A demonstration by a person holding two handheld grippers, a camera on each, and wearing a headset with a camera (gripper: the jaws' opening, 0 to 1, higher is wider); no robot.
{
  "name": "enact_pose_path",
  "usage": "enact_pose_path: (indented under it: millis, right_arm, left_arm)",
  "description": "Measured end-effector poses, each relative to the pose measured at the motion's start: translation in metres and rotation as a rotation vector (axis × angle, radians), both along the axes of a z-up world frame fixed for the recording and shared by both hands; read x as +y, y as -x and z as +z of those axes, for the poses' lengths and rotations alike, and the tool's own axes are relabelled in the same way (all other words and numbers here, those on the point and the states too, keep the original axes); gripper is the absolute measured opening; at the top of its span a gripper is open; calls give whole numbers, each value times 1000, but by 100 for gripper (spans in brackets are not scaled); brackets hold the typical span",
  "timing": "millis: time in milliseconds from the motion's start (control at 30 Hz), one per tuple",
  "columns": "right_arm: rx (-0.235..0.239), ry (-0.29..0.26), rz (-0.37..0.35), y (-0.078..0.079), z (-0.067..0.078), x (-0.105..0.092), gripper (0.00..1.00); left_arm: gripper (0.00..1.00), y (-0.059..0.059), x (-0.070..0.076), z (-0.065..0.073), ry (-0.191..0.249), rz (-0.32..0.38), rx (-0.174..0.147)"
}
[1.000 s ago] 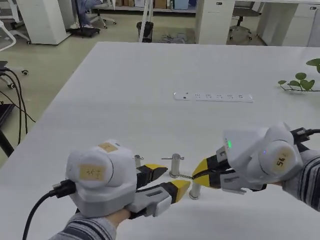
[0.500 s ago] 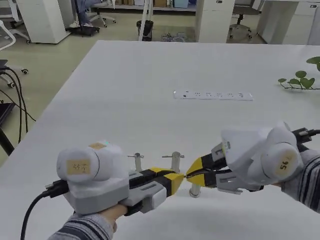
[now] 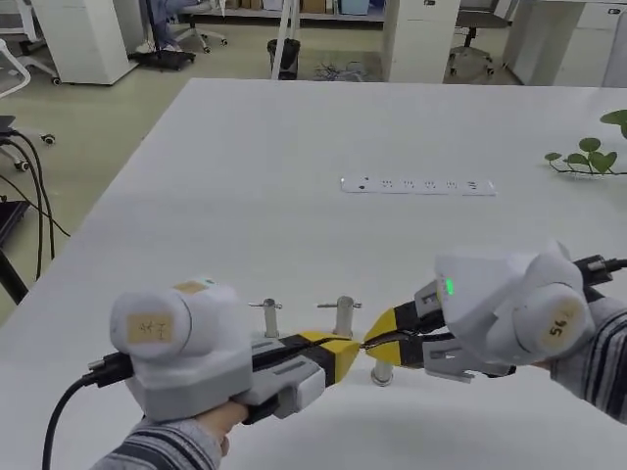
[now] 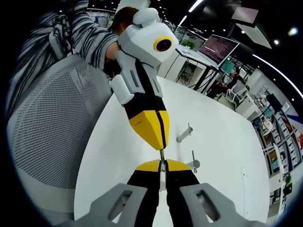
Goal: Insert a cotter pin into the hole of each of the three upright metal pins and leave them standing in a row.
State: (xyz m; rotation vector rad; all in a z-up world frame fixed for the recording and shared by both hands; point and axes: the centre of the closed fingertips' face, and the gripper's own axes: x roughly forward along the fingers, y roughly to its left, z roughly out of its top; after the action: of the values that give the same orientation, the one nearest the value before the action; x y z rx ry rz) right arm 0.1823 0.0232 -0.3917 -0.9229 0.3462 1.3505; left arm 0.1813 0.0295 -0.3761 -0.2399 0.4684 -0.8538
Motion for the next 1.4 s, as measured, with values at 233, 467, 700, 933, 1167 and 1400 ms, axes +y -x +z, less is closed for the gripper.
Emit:
enact_pose_path:
  millis: [233, 467, 700, 933, 1167, 1400]
  right_arm:
    - [36, -4, -30, -1, -4, -5, 1]
    - [65, -2, -23, 4, -6, -7, 0]
    - [74, 4, -6, 10, -6, -6, 0]
    - [26, 44, 15, 9, -6, -9, 0]
    - [-10, 76, 19, 8, -10, -14, 0]
    - [-20, 86, -14, 4, -14, -27, 0]
  left_arm:
    - [0, 5, -3, 5, -41, -83, -92]
    - [0, 11, -5, 4, -82, -167, -130]
    - [0, 15, -5, 4, -113, -239, -162]
    - [2, 11, -5, 4, -136, -234, -183]
    - [19, 4, -9, 1, -159, -203, -205]
    - [24, 1, -14, -10, -219, -188, -232]
